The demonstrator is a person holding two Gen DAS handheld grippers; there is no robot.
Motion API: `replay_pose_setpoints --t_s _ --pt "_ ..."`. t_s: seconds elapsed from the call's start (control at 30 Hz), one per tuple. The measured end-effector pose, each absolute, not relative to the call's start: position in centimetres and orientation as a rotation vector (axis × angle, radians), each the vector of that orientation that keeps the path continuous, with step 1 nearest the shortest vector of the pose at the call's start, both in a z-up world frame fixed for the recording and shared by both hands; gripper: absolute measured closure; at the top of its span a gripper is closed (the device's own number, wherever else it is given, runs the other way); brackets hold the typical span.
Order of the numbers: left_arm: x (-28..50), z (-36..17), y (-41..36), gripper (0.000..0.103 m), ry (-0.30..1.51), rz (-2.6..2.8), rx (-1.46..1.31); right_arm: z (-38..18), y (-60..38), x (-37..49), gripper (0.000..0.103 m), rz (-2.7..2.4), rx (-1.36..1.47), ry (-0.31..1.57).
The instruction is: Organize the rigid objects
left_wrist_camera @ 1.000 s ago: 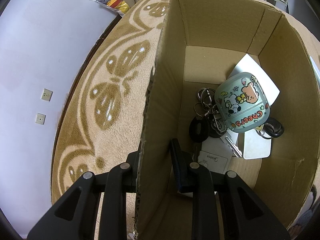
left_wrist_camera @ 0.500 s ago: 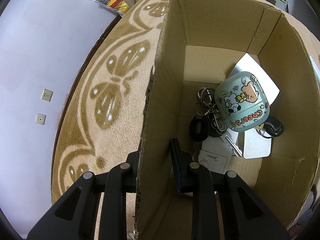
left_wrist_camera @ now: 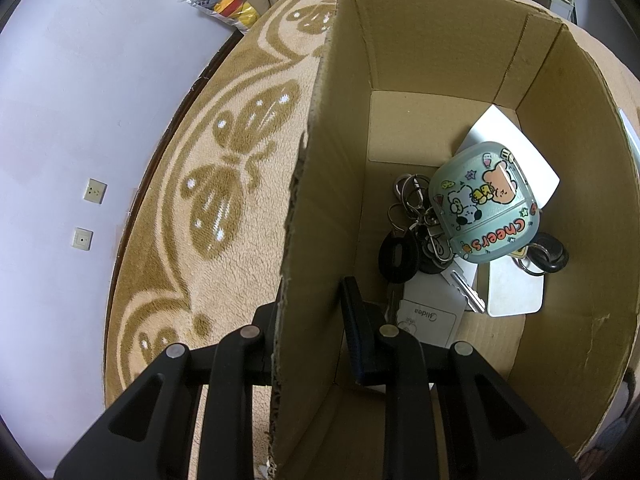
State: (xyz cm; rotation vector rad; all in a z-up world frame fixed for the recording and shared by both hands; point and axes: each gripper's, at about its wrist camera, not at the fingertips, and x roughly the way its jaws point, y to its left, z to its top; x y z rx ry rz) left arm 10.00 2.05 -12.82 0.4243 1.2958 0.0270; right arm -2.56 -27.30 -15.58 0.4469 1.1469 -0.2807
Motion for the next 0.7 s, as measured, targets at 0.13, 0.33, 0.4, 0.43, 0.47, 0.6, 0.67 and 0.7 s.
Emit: replay_pose_setpoints --t_s 0.13,0.33,0.4,0.43,0.47,0.6,0.67,0.7 --pt "10.0 -12.8 2.1 0.08 1.296 0.027 0.425 -15.6 -27.0 -2.3 0.024 -0.273 0.434 1.149" --pt "10.0 -12.8 2.0 0.08 1.295 0.028 0.428 -16.3 -26.8 -1.6 0.041 -0.25 0.454 1.157" --pt "10.0 -12.8 2.0 0.08 1.295 0.028 0.428 -16.7 -26.6 -1.3 0.041 -0.254 0.448 1.16" --pt "10.0 -12.8 2.0 0.08 1.295 0.028 0.427 -16.7 -26.4 -1.2 0.041 -0.258 0.434 1.16" --pt "10.0 -12.8 2.0 0.08 1.295 0.028 0.427 -16.7 -26.2 -1.2 0.041 -0.26 0.426 1.157" --pt "10.0 -12.8 2.0 0.08 1.294 0.028 0.43 -16.5 -25.9 -1.0 0.059 -0.274 0.4 1.13" --pt "10.0 -12.8 2.0 0.08 1.294 0.029 0.43 -16.3 -26.0 -1.1 0.059 -0.271 0.41 1.112" --pt "9.9 -12.8 2.0 0.08 1.294 0.028 0.43 -16.2 -26.1 -1.1 0.06 -0.269 0.417 1.102"
